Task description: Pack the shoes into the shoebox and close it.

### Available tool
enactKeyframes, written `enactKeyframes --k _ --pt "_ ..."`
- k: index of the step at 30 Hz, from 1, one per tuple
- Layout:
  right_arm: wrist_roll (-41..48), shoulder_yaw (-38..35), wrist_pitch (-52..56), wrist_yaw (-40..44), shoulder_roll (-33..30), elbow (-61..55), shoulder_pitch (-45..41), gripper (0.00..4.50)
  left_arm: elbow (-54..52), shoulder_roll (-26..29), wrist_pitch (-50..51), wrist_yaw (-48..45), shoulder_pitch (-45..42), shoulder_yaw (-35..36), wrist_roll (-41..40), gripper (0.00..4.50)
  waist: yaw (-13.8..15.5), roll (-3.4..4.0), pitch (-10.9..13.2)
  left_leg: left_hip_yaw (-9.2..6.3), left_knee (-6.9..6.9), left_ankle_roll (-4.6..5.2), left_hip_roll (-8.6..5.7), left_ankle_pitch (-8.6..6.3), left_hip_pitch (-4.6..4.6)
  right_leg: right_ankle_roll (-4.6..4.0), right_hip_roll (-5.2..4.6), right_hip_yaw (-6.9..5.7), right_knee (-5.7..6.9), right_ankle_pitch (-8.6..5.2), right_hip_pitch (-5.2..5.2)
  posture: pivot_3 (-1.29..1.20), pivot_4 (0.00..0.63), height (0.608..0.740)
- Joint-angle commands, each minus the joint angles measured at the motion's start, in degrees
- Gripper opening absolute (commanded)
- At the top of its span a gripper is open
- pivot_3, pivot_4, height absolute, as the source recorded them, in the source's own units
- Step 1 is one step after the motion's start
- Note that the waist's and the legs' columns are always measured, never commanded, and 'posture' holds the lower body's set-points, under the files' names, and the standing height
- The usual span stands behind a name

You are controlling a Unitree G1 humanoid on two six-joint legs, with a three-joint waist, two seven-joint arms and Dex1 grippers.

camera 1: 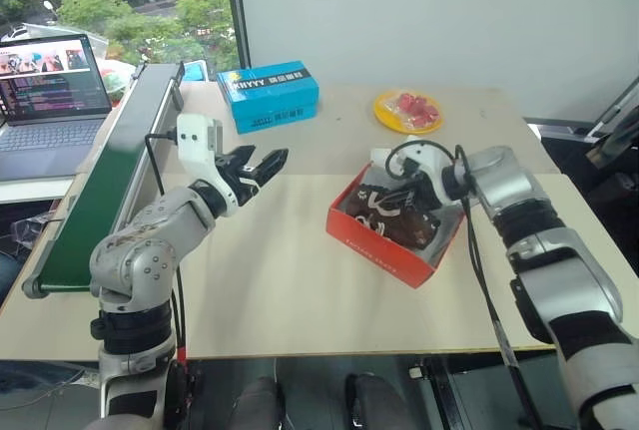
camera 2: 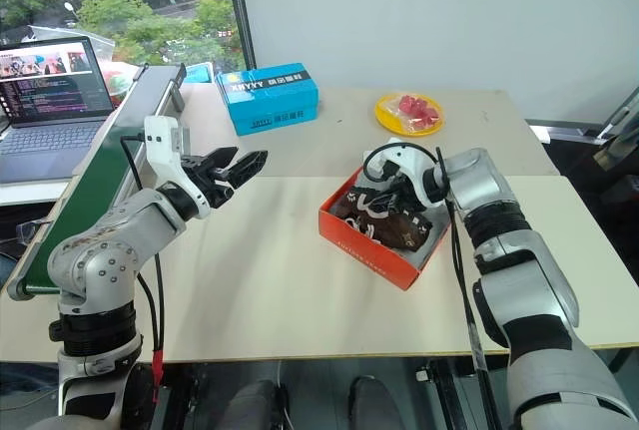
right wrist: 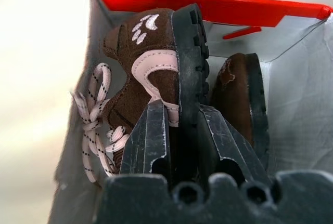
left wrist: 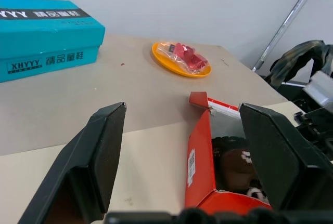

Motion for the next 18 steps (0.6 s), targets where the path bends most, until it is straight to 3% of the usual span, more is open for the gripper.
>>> enactKeyframes --k 1,10,18 --pt "-3.7 0.2 -3.7 -2.7 2.3 7.4 0.9 0.31 -3.1 -0.1 0.0 0.5 0.3 0.5 -0.8 3.7 0.0 -0.13 -0.1 -0.01 0.0 0.0 0.0 0.0 0.06 0.0 -0.01 0.0 0.01 0.0 0.05 0.0 0.15 0.74" --pt "-5.8 -1.6 -4.2 -1.4 5.0 12.7 2.9 0.31 -4.0 0.1 0.2 1.2 1.2 0.4 -1.1 3.7 -0.1 -0.63 -0.5 -0.17 -0.04 -0.02 0.04 -0.01 0.35 -0.02 -0.04 0.07 0.07 0.0 0.24 0.0 0.15 0.74" --pt "-0.6 -9.4 5.3 6.1 6.8 15.5 3.4 0.31 -3.7 -0.3 -0.2 1.3 1.3 -0.5 -0.8 3.7 0.0 -0.9 -0.8 -0.24 -0.13 -0.03 0.08 -0.02 0.38 -0.07 -0.11 0.05 0.05 -0.04 0.25 0.0 0.15 0.74"
